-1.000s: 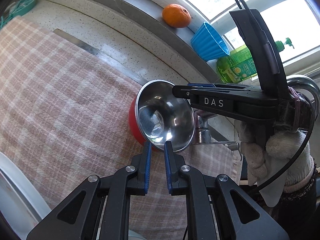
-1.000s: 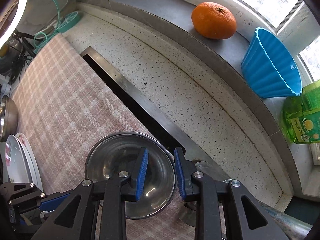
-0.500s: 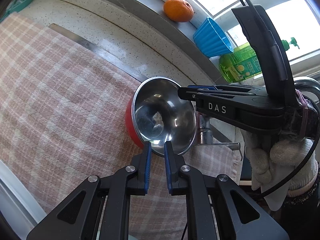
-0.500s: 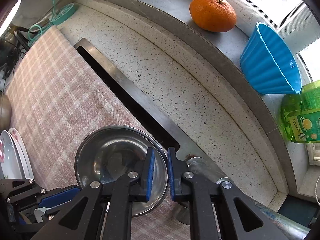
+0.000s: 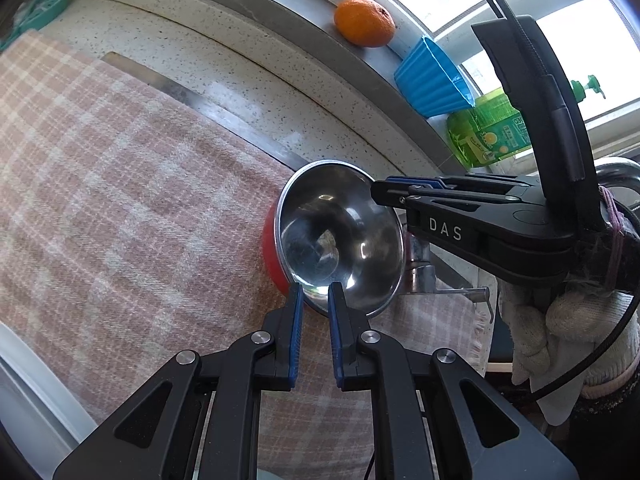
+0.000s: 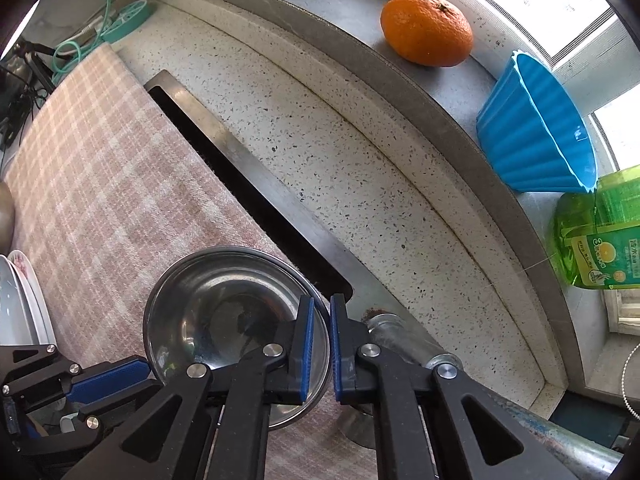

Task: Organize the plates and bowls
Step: 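Close both grippers on the red-bottomed steel bowl rim, then lift the red-bottomed bowl with both grippers and carry it toward the large steel bowl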

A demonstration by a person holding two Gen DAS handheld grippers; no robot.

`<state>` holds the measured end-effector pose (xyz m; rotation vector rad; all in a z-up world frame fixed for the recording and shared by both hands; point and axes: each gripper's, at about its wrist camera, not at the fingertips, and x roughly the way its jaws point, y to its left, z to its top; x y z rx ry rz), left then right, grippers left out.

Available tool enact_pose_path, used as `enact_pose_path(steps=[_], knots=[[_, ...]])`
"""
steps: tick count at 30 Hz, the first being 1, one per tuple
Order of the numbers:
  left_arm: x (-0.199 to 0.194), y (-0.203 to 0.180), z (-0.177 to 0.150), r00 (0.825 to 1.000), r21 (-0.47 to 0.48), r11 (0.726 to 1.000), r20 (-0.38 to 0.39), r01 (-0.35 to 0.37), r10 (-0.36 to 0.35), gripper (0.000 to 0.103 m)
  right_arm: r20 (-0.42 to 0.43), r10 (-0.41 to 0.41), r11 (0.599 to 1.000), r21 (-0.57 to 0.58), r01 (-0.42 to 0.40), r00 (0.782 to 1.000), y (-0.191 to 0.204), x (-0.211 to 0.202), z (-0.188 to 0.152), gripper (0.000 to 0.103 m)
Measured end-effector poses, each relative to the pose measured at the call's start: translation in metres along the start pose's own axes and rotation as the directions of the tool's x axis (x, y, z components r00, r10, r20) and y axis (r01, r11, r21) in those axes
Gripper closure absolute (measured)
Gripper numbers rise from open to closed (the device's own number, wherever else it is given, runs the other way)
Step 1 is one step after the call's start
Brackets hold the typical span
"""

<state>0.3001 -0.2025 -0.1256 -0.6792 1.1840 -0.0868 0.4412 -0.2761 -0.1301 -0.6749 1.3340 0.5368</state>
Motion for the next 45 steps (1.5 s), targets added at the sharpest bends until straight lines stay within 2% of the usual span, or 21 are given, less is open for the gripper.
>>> enact_pose_path(steps=[5,14,20,26,34,39,45], knots=[[0.0,0.01,0.007,0.999,-0.047,0.998,-0.021,0.03,-0.031,0.096,-0.008,-0.004,1.0,0.006,0.004,1.0,0.0,0.001,0.001,0.096],[0.003,0.014,0.011,0.998,-0.055,0.998,-0.061,0.016,-0.019,0.096,-0.007,-0.014,1.0,0.0,0.014,1.0,0.003,0.003,0.004,0.096],[0.007,0.003,0.012,0.996,-0.008,0.999,-0.078,-0.037,0.036,0.092,-0.009,0.001,1.0,0.016,-0.001,1.0,-0.001,0.003,0.002,0.096],[0.013,-0.004,0.015,0.996,0.017,0.998,-0.06,-0.067,0.067,0.092,-0.013,-0.004,1.0,0.017,0.004,1.0,-0.002,0.005,0.002,0.096],[0.012,0.005,0.019,0.996,-0.022,0.997,-0.034,-0.078,0.078,0.092,-0.011,0.012,1.0,0.024,-0.011,1.0,-0.003,0.002,0.003,0.097],[0.016,0.002,0.018,0.994,0.002,0.995,-0.054,-0.097,0.097,0.091,-0.017,0.026,0.999,0.037,-0.025,1.0,-0.004,0.002,0.002,0.097],[0.015,0.005,0.017,0.995,-0.011,0.996,-0.037,-0.089,0.089,0.092,-0.014,0.02,0.999,0.041,-0.019,1.0,-0.003,0.0,0.0,0.097]])
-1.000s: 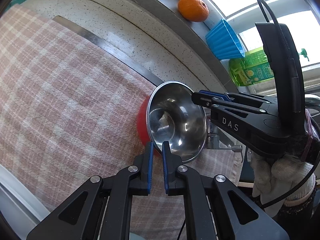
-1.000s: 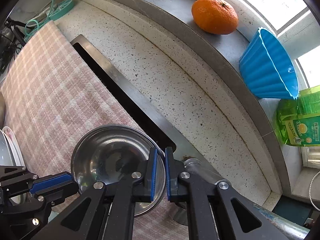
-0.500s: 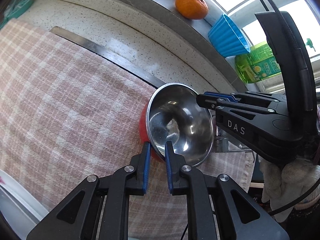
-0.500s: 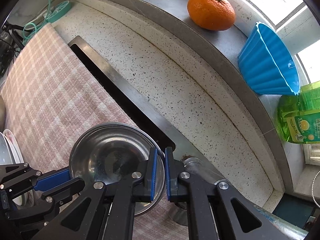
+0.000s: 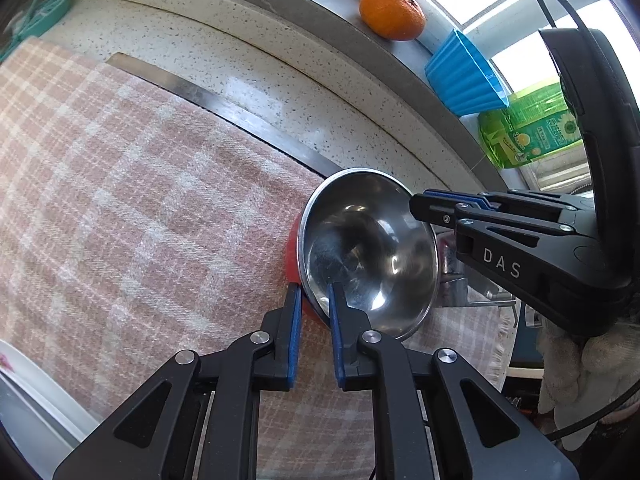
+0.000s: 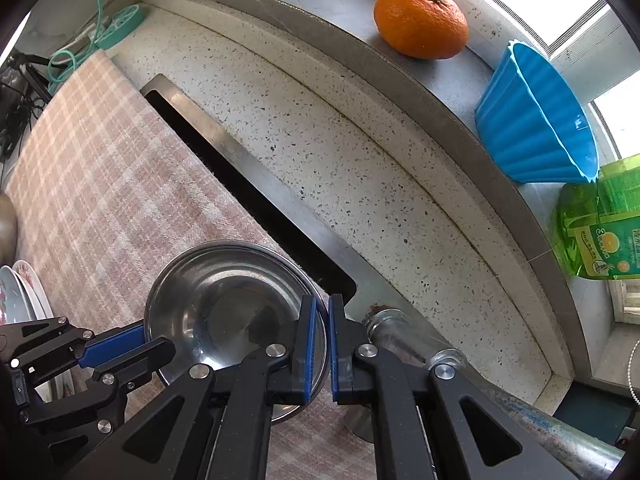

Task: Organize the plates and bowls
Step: 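Lift the red-bottomed bowl with both grippers and carry it toward the large steel bowl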

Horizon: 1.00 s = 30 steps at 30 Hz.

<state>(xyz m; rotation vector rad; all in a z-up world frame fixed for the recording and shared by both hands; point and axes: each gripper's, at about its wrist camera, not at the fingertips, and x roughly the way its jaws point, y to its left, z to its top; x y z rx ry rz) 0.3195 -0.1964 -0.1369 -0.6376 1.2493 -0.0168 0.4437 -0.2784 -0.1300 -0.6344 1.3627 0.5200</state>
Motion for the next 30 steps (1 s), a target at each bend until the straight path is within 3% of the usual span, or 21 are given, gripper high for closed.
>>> enact_pose_path(steps=[2,3,6,9,18,22,24,30], knots=[[-0.004,0.002,0.001,1.0,-0.004,1.0,0.009,0.0,0.0,0.092,0.002,0.008,1.0,0.011,-0.008,1.0,-0.001,-0.001,0.0,0.098],[-0.006,0.003,0.001,1.0,0.0,1.0,0.014,0.004,-0.004,0.092,0.003,0.013,1.0,0.016,-0.013,1.0,-0.002,-0.001,0.0,0.103],[-0.013,-0.002,0.002,0.999,0.028,0.999,0.027,0.018,-0.019,0.097,-0.004,0.097,0.995,0.03,-0.097,0.995,0.002,-0.003,0.0,0.103],[-0.008,0.0,0.005,0.999,0.032,0.999,0.027,-0.03,0.029,0.098,0.002,0.028,0.999,-0.028,-0.028,1.0,0.018,0.001,0.001,0.103],[-0.005,0.009,0.012,0.999,0.024,0.999,0.014,-0.036,0.035,0.098,0.039,0.037,0.999,0.006,-0.037,0.999,0.009,-0.011,-0.002,0.103],[-0.004,0.009,0.01,0.998,0.032,0.998,0.017,-0.053,0.052,0.098,0.031,0.001,1.0,-0.01,-0.001,1.0,0.008,-0.016,-0.004,0.102],[-0.001,0.011,0.011,0.999,0.016,0.999,0.01,-0.048,0.048,0.098,0.025,0.007,1.0,-0.005,-0.007,1.0,0.004,-0.016,-0.004,0.094],[0.0,0.01,0.012,0.999,0.032,0.998,0.008,-0.051,0.05,0.098,0.001,0.012,1.0,-0.011,-0.012,1.0,0.003,-0.012,-0.004,0.094]])
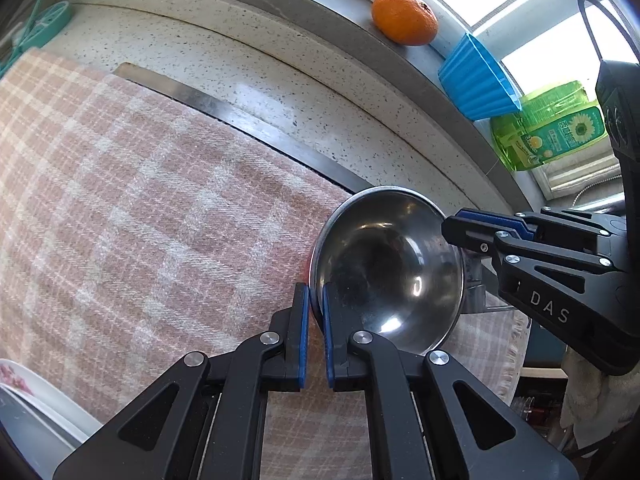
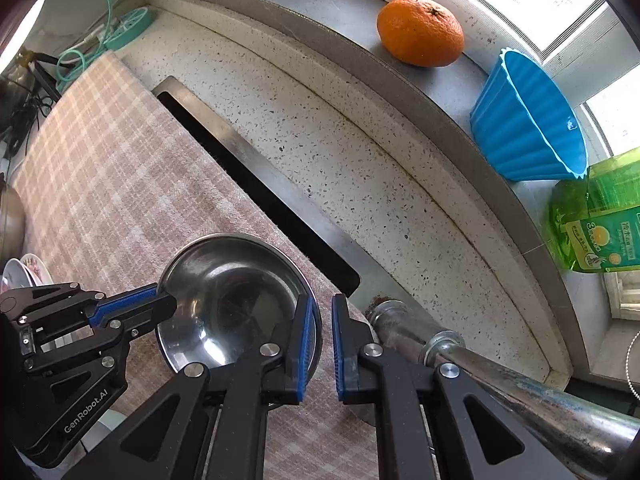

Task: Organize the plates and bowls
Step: 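Lift the red-bottomed bowl with both grippers and carry it toward the large steel bowl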

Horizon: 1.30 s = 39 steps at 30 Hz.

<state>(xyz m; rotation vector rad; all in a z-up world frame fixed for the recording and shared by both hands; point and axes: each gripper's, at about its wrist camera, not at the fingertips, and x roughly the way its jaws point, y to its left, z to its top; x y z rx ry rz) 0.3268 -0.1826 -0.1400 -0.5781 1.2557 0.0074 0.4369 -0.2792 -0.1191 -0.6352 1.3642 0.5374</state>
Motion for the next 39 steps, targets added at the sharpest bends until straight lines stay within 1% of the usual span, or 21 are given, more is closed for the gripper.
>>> enact_pose_path(steps=[4,6,8,13,17,26,39], knots=[[0.005,0.007,0.002,1.0,-0.025,1.0,-0.015,0.006,-0.006,0.098,-0.038,0.043,0.999,0.017,-0.042,0.998,-0.002,0.007,-0.001,0.094],[0.008,0.01,0.002,0.999,-0.037,0.999,-0.03,0.02,-0.021,0.098,-0.055,0.044,0.999,0.005,-0.044,0.998,0.001,0.01,-0.003,0.094],[0.009,0.009,0.002,0.999,-0.033,0.999,-0.033,0.02,-0.021,0.098,-0.066,0.056,0.998,0.013,-0.055,0.996,0.002,0.013,-0.004,0.097],[0.008,0.004,0.001,0.999,-0.036,0.999,-0.029,0.021,-0.022,0.098,-0.056,0.035,0.999,0.026,-0.034,0.998,0.001,0.014,-0.004,0.098],[0.002,0.005,0.003,0.999,-0.039,0.999,-0.023,0.027,-0.028,0.098,-0.049,0.043,0.999,0.031,-0.041,0.998,0.001,0.01,-0.004,0.098],[-0.022,0.011,0.003,0.999,-0.034,0.998,-0.004,0.054,-0.054,0.098,-0.02,0.031,0.999,0.027,-0.03,0.999,0.008,-0.015,-0.007,0.098],[-0.065,0.011,-0.004,0.995,0.032,0.995,0.025,0.093,-0.094,0.097,0.025,-0.012,0.998,0.059,0.01,1.0,0.025,-0.061,-0.02,0.098]])
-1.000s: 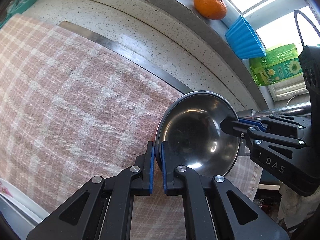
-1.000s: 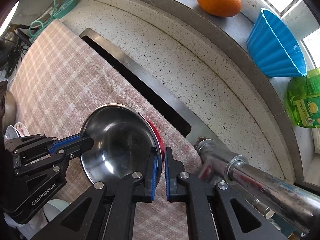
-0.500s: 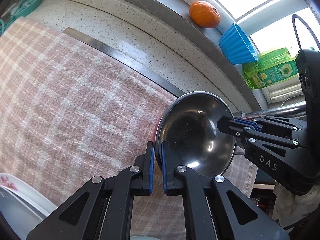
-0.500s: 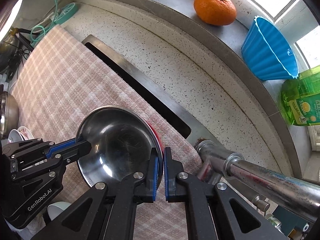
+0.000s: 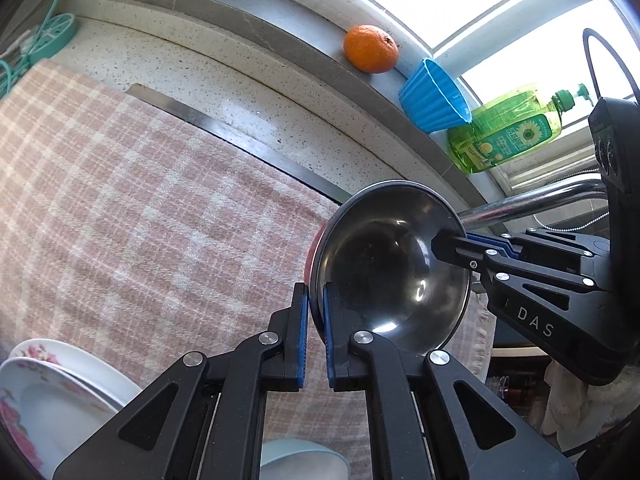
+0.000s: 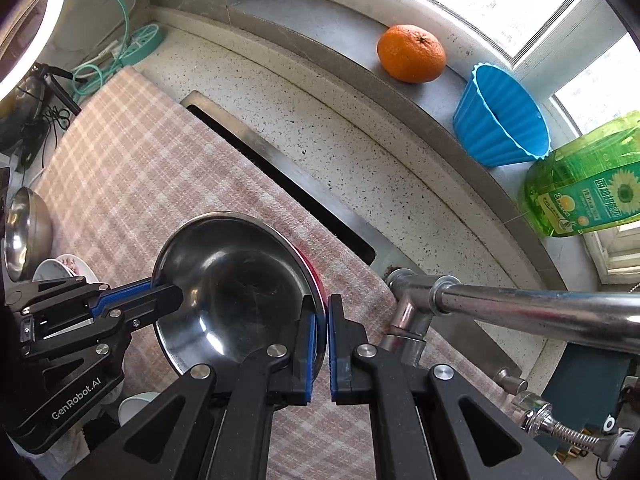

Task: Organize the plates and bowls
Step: 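Lift the red-bottomed bowl with both grippers and carry it toward the large steel bowl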

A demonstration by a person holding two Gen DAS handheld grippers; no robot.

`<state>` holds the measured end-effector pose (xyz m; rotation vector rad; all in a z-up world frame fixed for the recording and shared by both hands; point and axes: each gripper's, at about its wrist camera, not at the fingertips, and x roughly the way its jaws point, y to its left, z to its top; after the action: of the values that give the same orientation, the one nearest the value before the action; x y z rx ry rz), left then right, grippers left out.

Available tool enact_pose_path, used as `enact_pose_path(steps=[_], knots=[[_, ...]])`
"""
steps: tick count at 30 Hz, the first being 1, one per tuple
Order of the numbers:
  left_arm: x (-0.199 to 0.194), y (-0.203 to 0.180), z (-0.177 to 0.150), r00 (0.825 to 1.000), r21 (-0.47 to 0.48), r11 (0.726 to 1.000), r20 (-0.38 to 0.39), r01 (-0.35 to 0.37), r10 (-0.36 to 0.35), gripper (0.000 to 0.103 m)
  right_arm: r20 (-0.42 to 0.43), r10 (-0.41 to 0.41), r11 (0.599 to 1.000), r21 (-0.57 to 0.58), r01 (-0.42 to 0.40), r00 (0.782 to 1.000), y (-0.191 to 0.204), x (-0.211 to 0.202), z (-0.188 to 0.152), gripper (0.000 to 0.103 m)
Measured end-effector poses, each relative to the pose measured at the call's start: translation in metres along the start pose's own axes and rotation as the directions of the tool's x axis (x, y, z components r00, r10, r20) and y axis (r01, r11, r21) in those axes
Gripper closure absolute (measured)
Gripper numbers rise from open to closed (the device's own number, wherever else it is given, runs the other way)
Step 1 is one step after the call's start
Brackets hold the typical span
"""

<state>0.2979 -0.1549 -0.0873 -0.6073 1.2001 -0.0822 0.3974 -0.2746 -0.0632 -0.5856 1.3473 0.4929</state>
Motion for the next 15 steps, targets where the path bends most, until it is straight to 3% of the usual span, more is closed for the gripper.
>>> enact_pose_path(steps=[15], knots=[[-0.069,0.062,-0.01,0.998,-0.009,1.0,0.065,-0.012,0.013,0.097,0.058,0.027,0.999,-0.018,-0.026,0.998,0.078,-0.036,0.01,0.098]])
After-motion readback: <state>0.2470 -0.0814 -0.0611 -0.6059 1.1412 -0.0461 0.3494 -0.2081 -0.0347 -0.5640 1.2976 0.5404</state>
